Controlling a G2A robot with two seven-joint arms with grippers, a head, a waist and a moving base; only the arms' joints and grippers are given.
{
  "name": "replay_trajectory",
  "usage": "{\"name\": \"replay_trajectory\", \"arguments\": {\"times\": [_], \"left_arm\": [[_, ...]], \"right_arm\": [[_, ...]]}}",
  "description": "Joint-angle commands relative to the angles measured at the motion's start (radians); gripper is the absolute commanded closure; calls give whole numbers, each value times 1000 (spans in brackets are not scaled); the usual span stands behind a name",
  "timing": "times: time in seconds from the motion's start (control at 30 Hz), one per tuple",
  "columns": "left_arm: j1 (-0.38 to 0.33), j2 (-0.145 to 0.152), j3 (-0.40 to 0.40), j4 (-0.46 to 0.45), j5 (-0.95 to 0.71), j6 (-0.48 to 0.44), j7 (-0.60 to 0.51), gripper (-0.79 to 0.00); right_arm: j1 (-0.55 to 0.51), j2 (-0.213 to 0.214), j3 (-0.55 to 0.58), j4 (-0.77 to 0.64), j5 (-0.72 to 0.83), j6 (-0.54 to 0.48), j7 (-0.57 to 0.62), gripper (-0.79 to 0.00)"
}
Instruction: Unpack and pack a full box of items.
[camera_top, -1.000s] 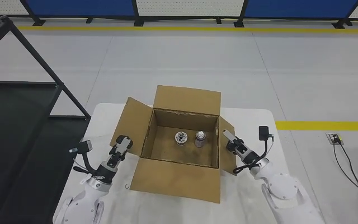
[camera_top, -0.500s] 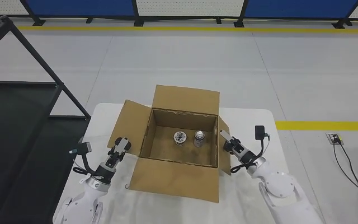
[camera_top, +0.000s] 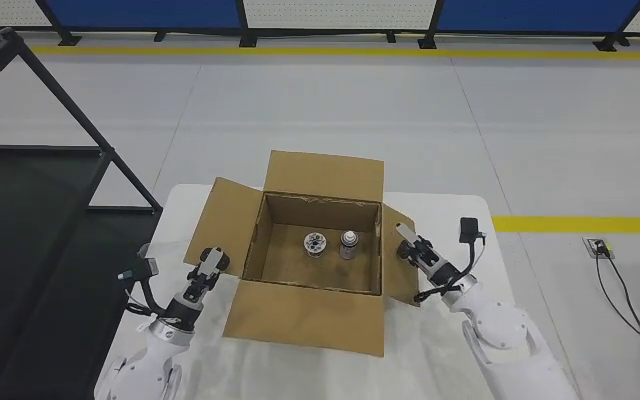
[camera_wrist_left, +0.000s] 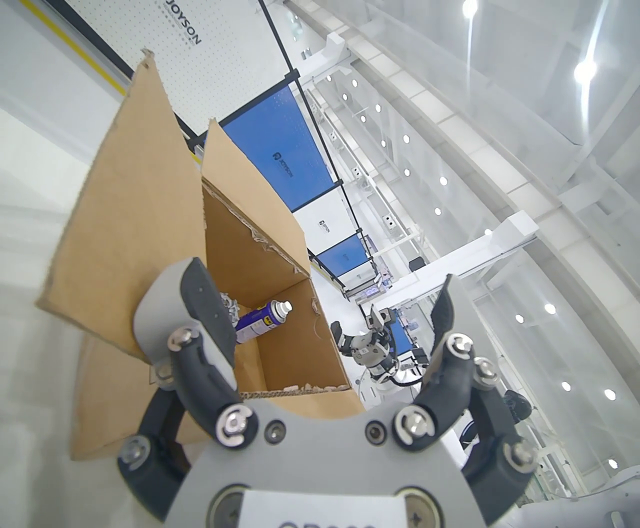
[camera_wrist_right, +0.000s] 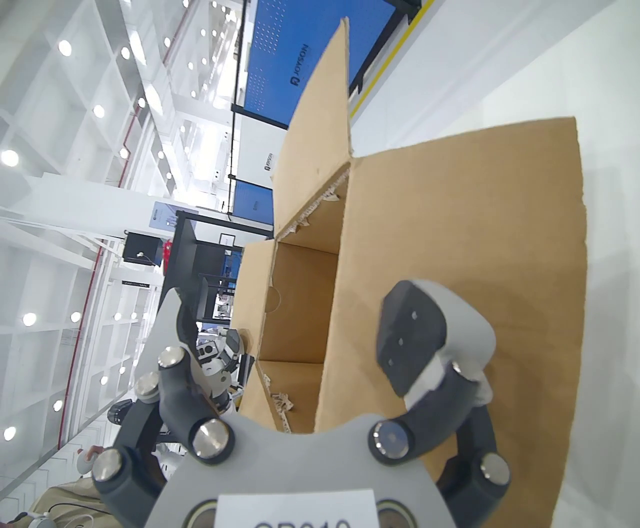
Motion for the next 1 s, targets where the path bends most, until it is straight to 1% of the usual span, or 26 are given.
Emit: {"name": "replay_trajectory", "arguments": {"times": [0.0, 0.1, 0.23, 0.33, 0.9, 0.97], "left_arm": [[1, 0, -2, -1, -3, -4, 2, -785], [3, 0, -5, -4, -4, -13, 13, -785], [11, 0, -12, -8, -9, -26, 27, -785], [15, 1, -18, -6, -13, -32, 33, -785], [14, -1, -15, 3, -32, -42, 44, -785], [14, -1, -15, 3, -32, -42, 44, -785]], "right_arm": [[-19, 1, 11, -46, 1, -17, -8, -785], [-46, 1, 3, -124, -9, -34, -18, -785], [-49, -6, -50, -195, -36, -38, -24, -785], [-26, -14, -98, -198, -63, -3, -47, -785], [-26, -14, -98, -198, -63, -3, -47, -785], [-20, -13, -108, -217, -106, -15, -31, -785]]}}
